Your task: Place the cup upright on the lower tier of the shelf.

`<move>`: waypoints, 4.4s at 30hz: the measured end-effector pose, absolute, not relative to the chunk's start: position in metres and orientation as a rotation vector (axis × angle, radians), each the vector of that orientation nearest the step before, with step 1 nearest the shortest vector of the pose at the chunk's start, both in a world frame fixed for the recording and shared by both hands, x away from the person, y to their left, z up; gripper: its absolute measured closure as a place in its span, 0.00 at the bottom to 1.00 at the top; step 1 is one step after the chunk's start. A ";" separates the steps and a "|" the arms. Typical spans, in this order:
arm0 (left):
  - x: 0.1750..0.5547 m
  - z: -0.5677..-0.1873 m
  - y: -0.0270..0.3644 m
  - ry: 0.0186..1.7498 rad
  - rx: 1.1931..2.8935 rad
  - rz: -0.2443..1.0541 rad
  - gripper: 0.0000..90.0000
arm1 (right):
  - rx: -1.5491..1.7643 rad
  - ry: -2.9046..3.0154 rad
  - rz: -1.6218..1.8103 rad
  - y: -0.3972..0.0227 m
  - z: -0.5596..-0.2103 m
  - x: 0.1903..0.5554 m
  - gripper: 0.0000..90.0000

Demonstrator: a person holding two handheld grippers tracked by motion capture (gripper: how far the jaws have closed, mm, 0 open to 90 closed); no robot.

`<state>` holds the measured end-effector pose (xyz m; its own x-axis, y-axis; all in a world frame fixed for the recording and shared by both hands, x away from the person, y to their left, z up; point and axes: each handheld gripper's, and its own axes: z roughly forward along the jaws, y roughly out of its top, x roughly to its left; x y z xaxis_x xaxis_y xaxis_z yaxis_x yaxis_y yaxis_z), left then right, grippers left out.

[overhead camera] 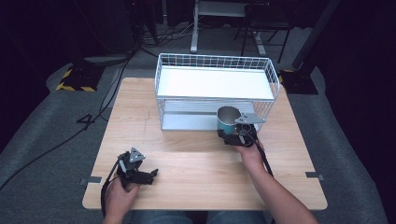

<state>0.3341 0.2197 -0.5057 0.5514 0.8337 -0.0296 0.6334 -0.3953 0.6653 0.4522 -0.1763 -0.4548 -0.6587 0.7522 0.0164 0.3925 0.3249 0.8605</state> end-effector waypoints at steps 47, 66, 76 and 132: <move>0.336 -0.506 0.219 1.180 2.153 0.416 0.01 | 1.024 2.098 1.263 -0.131 -0.479 0.532 0.26; 0.336 -0.506 0.219 1.180 2.153 0.417 0.01 | 1.091 2.105 1.276 -0.126 -0.489 0.535 0.26; 0.336 -0.506 0.219 1.180 2.153 0.417 0.01 | 1.133 2.079 1.276 -0.129 -0.488 0.534 0.15; 0.337 -0.506 0.219 1.172 2.157 0.424 0.02 | 1.040 2.219 1.302 -0.248 -0.425 0.408 0.14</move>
